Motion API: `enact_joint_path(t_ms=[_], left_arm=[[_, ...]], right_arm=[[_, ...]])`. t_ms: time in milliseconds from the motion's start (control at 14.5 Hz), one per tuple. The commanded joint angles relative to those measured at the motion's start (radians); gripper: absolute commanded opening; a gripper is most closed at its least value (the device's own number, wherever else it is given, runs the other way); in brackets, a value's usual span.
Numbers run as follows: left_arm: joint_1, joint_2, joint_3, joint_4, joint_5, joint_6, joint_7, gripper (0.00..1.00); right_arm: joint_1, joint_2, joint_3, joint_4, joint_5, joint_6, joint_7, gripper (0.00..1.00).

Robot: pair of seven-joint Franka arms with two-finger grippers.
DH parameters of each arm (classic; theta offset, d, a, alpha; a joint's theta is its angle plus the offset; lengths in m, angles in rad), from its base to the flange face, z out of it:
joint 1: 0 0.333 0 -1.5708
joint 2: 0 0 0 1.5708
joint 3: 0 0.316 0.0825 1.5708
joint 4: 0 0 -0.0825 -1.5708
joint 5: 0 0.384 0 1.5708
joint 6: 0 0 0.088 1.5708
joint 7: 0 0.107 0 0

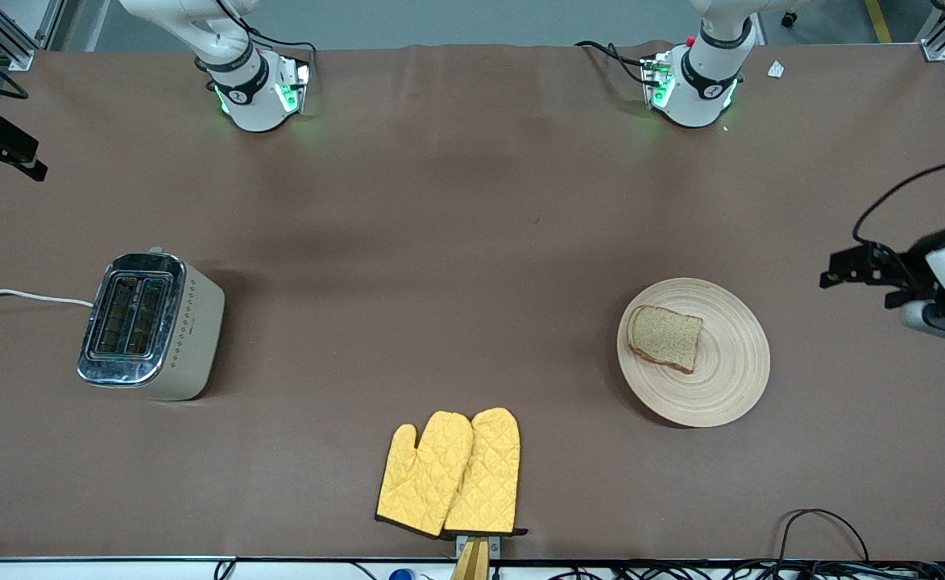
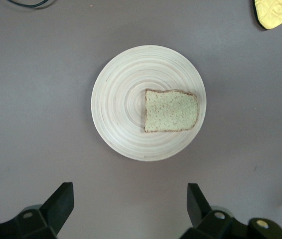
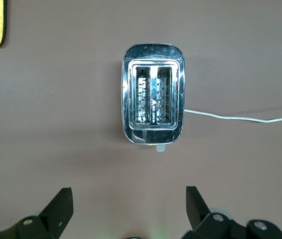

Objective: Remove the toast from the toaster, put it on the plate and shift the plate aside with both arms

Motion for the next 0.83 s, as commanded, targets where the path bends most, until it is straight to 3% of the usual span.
enact_joint_path(t_ms=[0,482,757], left_arm=[[-0.038,-0.093,0.011,-0.037,0.071,-0.051,-0.075,1.0],[-0.041,-0.139,0.012,-0.035,0.091,-0.101,-0.075,1.0],[-0.142,-0.175,0.039,-0.049,0.107,-0.095,-0.146,1.0]], right_arm=[[-0.006,-0.002,0.002,0.0,0.014,-0.006,0.009,1.0],[-0.007,-0.002,0.0,0.002,0.015,-0.004,0.009,1.0],[-0.007,-0.002,0.0,0.002,0.015,-0.004,0.009,1.0]])
